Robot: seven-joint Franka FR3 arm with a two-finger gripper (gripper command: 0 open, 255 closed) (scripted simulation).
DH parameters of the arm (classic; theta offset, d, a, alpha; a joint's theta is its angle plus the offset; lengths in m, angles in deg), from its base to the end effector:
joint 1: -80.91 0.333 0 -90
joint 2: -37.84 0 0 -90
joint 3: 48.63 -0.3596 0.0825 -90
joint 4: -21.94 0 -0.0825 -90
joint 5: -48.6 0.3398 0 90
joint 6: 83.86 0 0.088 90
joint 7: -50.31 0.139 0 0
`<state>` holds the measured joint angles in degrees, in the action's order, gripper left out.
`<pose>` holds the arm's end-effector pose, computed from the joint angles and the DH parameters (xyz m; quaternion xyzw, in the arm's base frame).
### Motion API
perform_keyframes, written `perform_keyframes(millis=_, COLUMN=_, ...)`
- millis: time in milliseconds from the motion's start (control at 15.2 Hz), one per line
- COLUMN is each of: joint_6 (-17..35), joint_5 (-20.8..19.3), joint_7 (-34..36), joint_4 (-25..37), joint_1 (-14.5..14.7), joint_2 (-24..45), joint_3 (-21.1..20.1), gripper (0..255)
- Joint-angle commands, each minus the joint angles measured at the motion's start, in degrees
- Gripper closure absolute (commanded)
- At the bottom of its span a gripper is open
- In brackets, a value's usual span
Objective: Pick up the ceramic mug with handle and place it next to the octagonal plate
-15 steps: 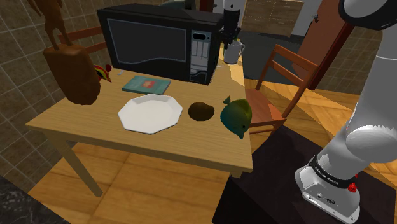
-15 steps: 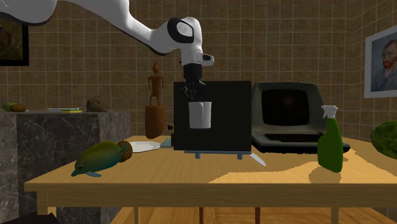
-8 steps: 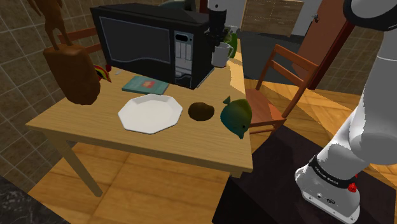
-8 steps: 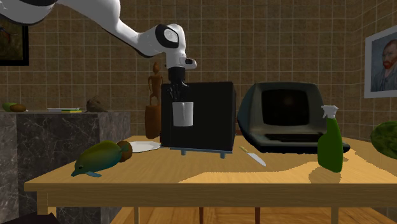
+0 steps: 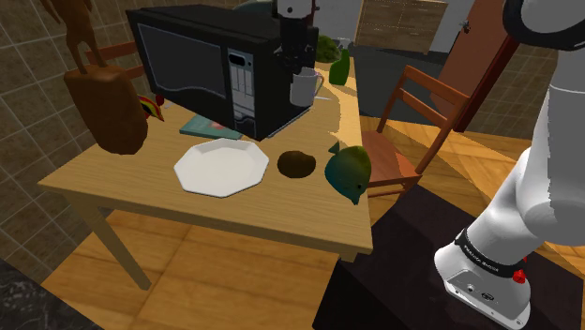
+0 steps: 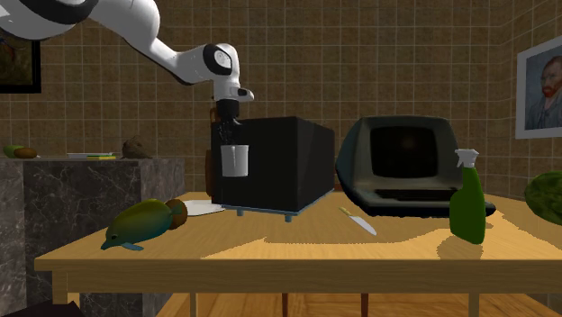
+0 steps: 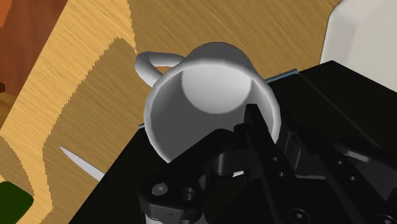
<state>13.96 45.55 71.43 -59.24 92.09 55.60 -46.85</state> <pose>0.6143 0.0978 0.5386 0.9947 -0.0975 -0.0012 0.0325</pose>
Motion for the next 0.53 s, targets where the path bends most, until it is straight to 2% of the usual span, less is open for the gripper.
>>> perform_keyframes(millis=0, joint_6=-0.74, joint_5=-0.14, joint_7=2.49, joint_4=2.42, joint_1=1.63, joint_2=1.64, joint_3=-0.84, gripper=255)
perform_keyframes(millis=132, joint_6=-1.31, joint_5=-0.26, joint_7=3.99, joint_4=3.85, joint_1=2.68, joint_2=2.58, joint_3=-1.32, gripper=255)
perform_keyframes(millis=462, joint_6=2.66, joint_5=-0.30, joint_7=4.19, joint_4=-0.38, joint_1=2.66, joint_2=2.33, joint_3=-1.32, gripper=255)
